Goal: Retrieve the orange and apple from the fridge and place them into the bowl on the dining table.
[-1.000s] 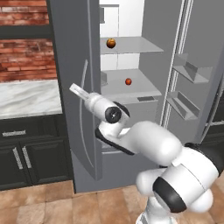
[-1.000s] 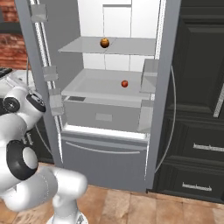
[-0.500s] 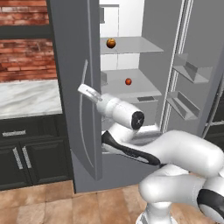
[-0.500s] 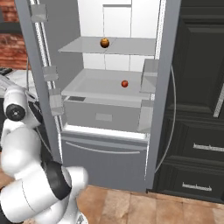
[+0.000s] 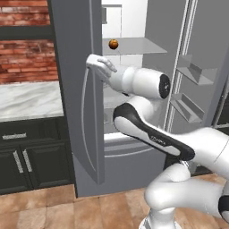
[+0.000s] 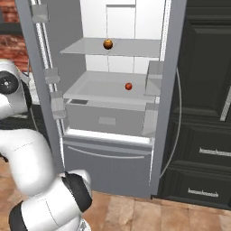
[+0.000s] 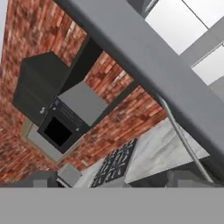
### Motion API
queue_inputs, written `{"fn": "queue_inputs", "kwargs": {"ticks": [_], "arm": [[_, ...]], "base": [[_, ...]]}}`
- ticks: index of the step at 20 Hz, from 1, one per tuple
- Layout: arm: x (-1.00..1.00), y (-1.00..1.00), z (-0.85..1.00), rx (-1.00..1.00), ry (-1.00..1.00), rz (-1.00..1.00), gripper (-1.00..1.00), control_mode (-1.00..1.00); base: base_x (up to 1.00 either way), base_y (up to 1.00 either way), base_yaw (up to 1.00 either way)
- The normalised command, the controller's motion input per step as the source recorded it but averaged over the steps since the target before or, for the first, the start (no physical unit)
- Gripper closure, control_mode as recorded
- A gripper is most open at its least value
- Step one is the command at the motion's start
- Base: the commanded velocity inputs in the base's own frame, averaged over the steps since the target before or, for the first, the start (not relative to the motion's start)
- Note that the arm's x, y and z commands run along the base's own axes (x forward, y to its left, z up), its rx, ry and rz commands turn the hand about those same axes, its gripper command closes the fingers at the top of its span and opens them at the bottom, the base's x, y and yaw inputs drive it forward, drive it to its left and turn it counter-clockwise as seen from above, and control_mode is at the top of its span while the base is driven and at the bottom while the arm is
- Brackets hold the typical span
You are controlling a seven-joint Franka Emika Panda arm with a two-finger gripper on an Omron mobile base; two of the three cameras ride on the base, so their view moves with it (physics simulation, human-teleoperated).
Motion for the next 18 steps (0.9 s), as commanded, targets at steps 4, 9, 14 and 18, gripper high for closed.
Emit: {"fn": "queue_inputs", "kwargs": {"ticks": [4, 9, 14, 18], "arm": [[-0.03, 0.00, 0.75, -0.20, 0.47, -0.04, -1.00, -1.00], [-0.35, -0.29, 0.11, -0.06, 0.36, -0.24, -1.00, -1.00], [-0.64, -0.49, -0.15, 0.19, -0.04, -0.21, -1.00, -1.00], [-0.71, -0.45, -0.11, 0.34, -0.05, -0.01, -1.00, -1.00]], "base": [[0.00, 0.00, 0.00], [0.00, 0.00, 0.00], [0.00, 0.00, 0.00], [0.00, 0.00, 0.00]]}}
